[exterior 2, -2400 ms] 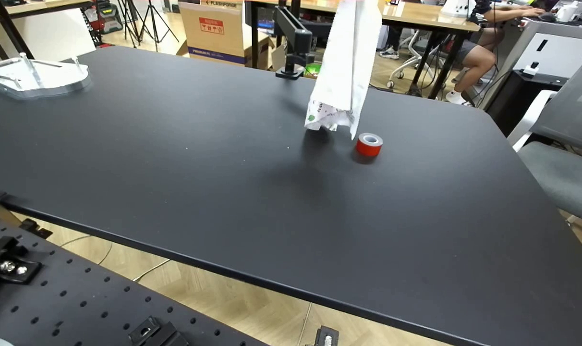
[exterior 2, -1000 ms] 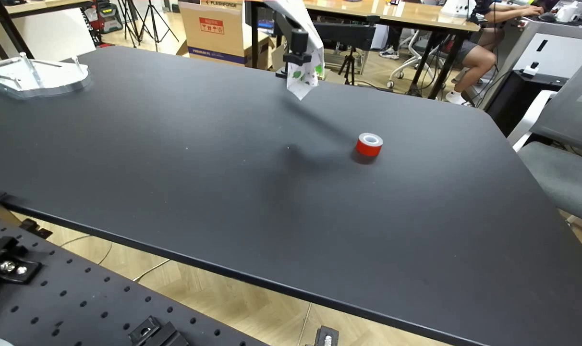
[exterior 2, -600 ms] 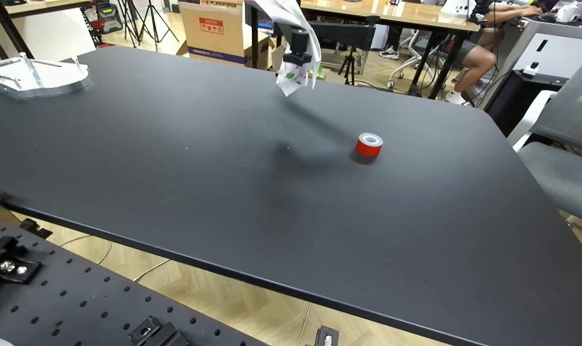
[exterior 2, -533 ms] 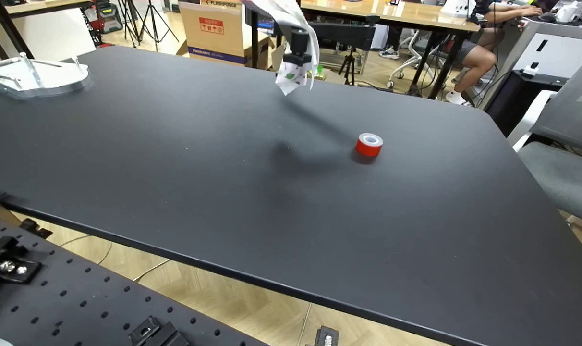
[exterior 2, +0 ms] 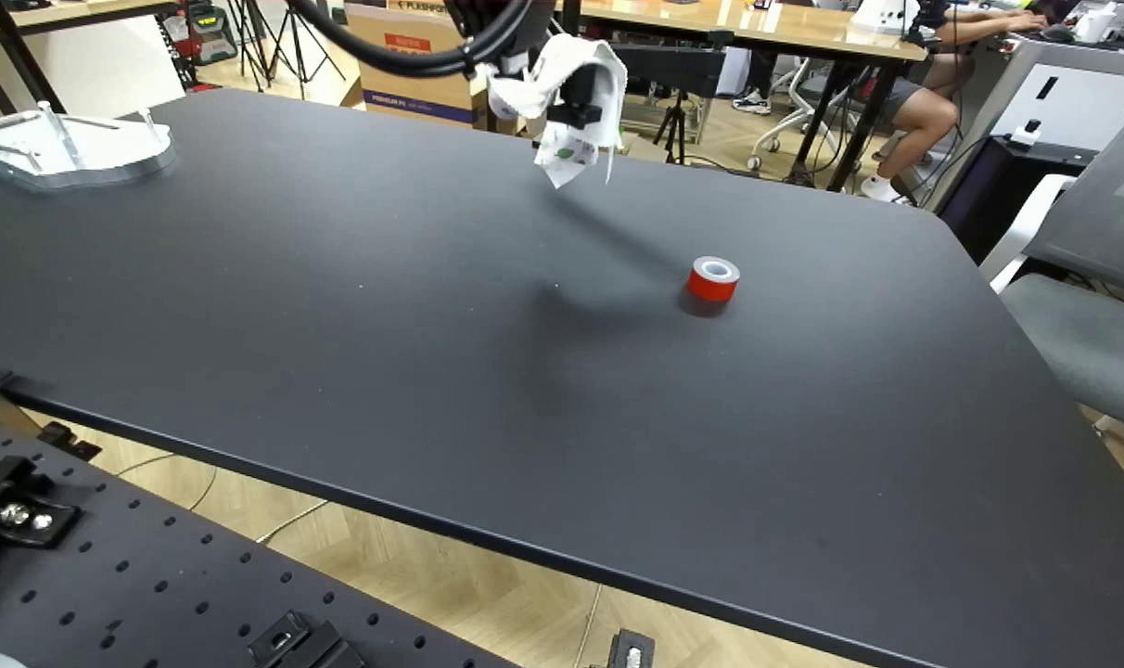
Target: Hang the cloth on the black stand
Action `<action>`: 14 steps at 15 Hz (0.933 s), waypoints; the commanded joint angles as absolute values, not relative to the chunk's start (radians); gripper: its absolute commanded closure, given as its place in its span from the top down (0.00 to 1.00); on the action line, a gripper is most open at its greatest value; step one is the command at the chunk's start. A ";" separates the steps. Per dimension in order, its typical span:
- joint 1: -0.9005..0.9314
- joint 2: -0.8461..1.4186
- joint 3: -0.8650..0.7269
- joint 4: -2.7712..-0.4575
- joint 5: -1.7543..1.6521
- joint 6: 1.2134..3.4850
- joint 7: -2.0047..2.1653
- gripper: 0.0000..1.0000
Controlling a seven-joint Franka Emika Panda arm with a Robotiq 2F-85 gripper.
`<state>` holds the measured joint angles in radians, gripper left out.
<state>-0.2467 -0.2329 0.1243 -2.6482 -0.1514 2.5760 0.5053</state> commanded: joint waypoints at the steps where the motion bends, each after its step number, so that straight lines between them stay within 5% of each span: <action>1: -0.252 -0.138 0.114 -2.619 -0.270 2.565 0.615 0.01; 10: -0.159 -0.005 0.026 -2.571 -0.367 2.565 0.683 0.01; 11: -0.147 -0.004 0.019 -2.570 -0.373 2.567 0.684 0.29; 14: -0.116 -0.008 0.008 -2.574 -0.394 2.572 0.686 0.42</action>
<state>-0.1556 -0.0131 0.0313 -2.5856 -0.3499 2.5770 0.6358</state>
